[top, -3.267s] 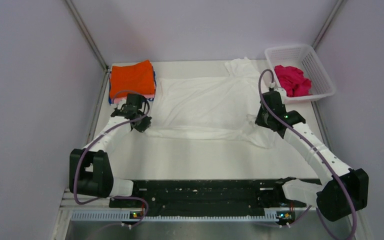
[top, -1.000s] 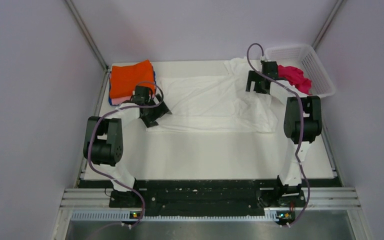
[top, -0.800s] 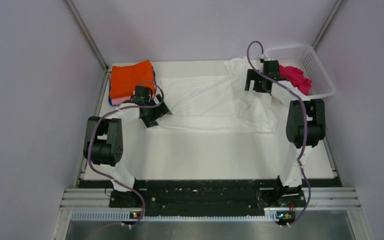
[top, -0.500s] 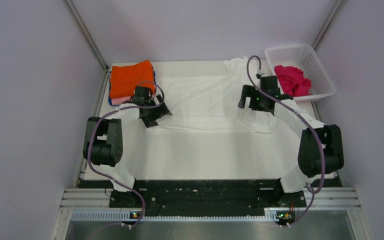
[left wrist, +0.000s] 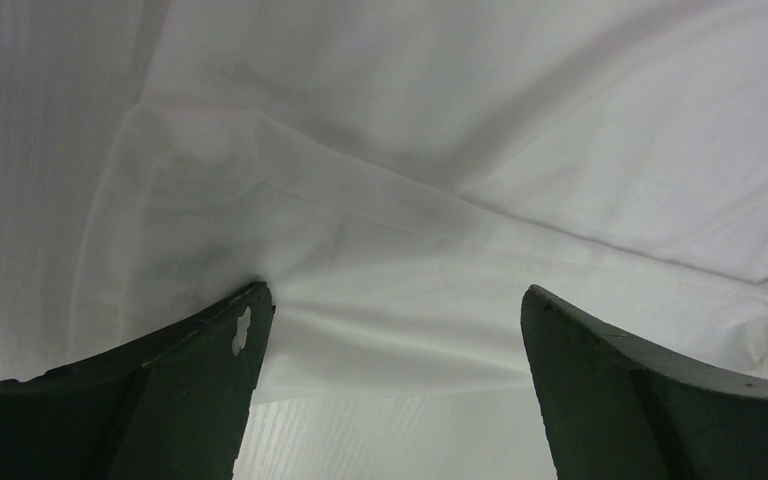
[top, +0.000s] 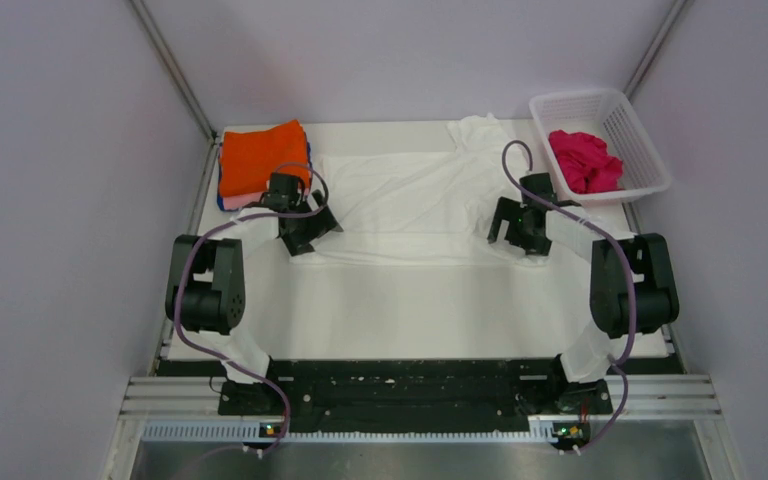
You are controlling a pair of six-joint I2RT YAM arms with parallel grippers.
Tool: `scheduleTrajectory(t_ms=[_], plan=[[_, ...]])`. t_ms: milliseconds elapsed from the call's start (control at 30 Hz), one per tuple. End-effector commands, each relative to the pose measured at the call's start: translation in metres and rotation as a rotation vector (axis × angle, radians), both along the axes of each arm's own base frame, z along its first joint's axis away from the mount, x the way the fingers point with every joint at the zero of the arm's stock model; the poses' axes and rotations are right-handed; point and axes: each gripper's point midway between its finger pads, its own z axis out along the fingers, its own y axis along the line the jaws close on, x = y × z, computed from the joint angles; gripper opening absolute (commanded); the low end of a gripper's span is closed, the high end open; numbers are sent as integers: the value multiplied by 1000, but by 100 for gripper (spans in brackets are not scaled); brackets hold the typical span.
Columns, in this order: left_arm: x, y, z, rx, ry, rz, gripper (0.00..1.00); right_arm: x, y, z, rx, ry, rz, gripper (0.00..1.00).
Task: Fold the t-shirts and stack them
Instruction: Fold the flattened tshirt in 1/3 of the way
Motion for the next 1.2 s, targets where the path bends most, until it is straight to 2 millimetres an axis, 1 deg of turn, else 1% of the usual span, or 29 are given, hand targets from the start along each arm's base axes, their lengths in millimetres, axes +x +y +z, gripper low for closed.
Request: scheduleTrajectory(t_ms=[0,67,167,233,300,333,400,467,500,533,567,667,700,767,833,933,1067,1167], plan=[[-25,24,-16,116,81,15,99,-2,-39,-17,-179,48,-88,99],[-32,26,-21,128,104,18,99,-10,-47,-24,-204,77,-107,99],[-45,19,-25,85,124,3,99,-21,-38,-29,-153,109,-107,99],[-58,15,-28,59,131,1,99,-33,-30,-28,-121,112,-113,99],[-72,15,-29,62,139,12,99,-50,-30,-21,-114,111,-141,99],[-79,16,-28,65,151,24,99,-60,-30,-18,-103,118,-160,99],[-100,11,-25,56,177,23,99,-87,-31,-17,-103,138,-166,99],[-123,7,-21,64,172,29,99,-119,-35,-20,-116,167,-166,99],[-134,7,-22,79,175,38,99,-137,-39,-25,-129,190,-168,99],[-146,6,-23,90,174,37,99,-149,-41,-25,-132,194,-177,99],[-157,6,-24,94,173,45,99,-155,-41,-23,-122,183,-201,99],[-186,11,-29,95,180,86,99,-154,-24,-9,-25,113,-221,99],[-194,13,-30,94,179,99,99,-155,-24,-4,-17,99,-252,99],[-202,14,-28,87,155,114,99,-160,-29,2,-27,82,-300,99],[-205,14,-21,66,134,133,99,-166,-32,5,-24,71,-339,99],[-206,13,-11,46,99,142,99,-168,-33,11,2,23,-366,99],[-202,12,6,38,56,130,99,-159,-27,25,41,-54,-318,99],[-189,18,24,77,4,138,99,-148,-25,42,49,-135,-268,99]])
